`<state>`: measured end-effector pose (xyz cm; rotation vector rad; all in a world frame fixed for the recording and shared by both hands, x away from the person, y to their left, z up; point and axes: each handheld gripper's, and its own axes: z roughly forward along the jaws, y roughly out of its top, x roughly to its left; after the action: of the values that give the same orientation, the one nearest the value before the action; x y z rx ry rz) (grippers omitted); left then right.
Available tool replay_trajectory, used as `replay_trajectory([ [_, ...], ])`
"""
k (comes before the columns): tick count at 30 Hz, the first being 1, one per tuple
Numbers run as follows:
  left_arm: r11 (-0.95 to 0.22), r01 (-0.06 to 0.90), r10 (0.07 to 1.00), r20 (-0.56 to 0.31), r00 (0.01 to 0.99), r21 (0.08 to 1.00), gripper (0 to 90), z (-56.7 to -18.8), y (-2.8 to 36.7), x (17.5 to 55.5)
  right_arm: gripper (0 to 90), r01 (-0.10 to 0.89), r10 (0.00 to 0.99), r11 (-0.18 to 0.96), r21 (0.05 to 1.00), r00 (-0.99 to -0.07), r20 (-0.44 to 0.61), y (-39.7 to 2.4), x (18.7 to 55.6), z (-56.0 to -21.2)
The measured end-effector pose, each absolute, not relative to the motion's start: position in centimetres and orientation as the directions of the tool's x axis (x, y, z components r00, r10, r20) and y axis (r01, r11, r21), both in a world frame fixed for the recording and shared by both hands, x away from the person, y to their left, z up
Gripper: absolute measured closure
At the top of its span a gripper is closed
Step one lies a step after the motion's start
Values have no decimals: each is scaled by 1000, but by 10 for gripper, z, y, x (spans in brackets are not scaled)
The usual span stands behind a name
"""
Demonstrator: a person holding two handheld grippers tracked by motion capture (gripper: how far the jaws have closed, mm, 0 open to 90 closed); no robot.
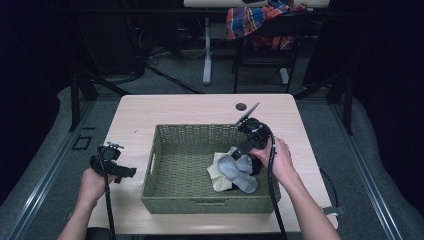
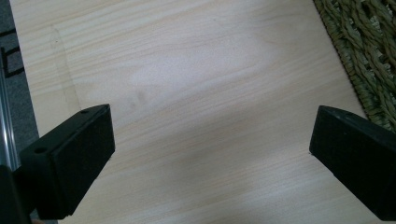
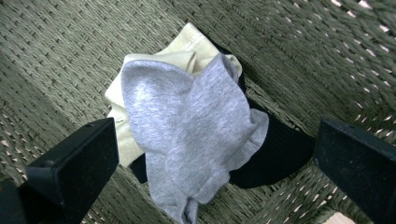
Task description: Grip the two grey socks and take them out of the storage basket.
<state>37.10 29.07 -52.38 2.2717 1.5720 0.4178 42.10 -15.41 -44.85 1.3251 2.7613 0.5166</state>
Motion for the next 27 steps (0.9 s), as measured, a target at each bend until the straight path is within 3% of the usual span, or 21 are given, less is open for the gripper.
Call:
replay_trajectory([
  [21, -330, 839, 938, 46, 345, 434, 5, -525, 290, 371, 338, 760, 766, 621, 191, -640, 56, -133, 427, -482],
  [23, -338, 837, 935, 51, 351, 430, 7, -525, 289, 372, 384, 762, 766, 622, 182, -640, 63, -133, 426, -485],
  [24, -338, 838, 935, 50, 351, 429, 7, -525, 288, 372, 465, 760, 765, 627, 171, -642, 49, -132, 426, -486],
  [26, -335, 838, 936, 48, 350, 430, 7, -524, 289, 372, 541, 765, 771, 620, 177, -635, 44, -133, 425, -487],
  [27, -335, 838, 936, 48, 350, 430, 7, -524, 289, 372, 541, 765, 771, 620, 177, -635, 44, -133, 425, -487],
])
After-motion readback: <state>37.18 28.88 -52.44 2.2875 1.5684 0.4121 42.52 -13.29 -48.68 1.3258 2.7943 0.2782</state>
